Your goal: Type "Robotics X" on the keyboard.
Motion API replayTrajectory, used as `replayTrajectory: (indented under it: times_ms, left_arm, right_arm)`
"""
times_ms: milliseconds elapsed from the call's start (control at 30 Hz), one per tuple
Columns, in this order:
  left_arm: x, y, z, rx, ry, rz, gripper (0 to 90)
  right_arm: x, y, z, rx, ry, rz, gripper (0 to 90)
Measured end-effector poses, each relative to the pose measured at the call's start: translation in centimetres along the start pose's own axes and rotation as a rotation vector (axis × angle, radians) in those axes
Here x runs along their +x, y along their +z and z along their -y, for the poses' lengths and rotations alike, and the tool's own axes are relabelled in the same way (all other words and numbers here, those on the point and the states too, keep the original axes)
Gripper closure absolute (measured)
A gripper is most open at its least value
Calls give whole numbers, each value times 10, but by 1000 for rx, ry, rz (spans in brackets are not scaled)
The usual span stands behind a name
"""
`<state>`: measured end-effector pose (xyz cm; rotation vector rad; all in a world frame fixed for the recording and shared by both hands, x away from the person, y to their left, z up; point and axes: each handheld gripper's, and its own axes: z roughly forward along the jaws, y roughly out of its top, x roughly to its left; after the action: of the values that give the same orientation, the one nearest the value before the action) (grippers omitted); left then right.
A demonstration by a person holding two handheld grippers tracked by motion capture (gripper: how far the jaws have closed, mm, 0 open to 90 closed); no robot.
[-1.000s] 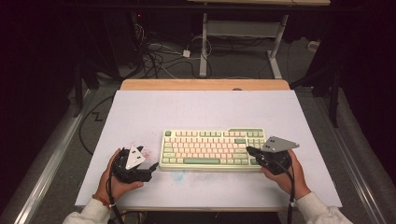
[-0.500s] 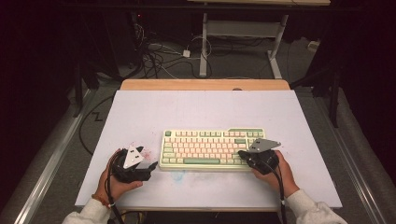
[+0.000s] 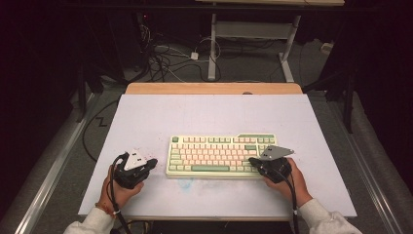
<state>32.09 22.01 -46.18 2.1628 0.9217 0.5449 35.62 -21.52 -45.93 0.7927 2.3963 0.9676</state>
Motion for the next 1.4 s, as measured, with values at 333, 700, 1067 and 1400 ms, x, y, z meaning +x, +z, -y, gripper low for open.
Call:
replayTrajectory:
  times_ms: [333, 700, 1067, 1400]
  left_arm:
    - [-3, 8, -16, 33, 23, 37, 876]
    - [-14, 30, -53, 55, 69, 88, 866]
    - [-32, 58, -88, 74, 149, 130, 861]
    - [-39, 79, -104, 101, 176, 156, 851]
  right_arm:
    - [2, 0, 1, -2, 4, 10, 900]
    - [1, 0, 1, -9, 2, 7, 900]
    - [2, 0, 2, -11, -9, 15, 900]
    - [2, 0, 2, -11, -11, 13, 900]
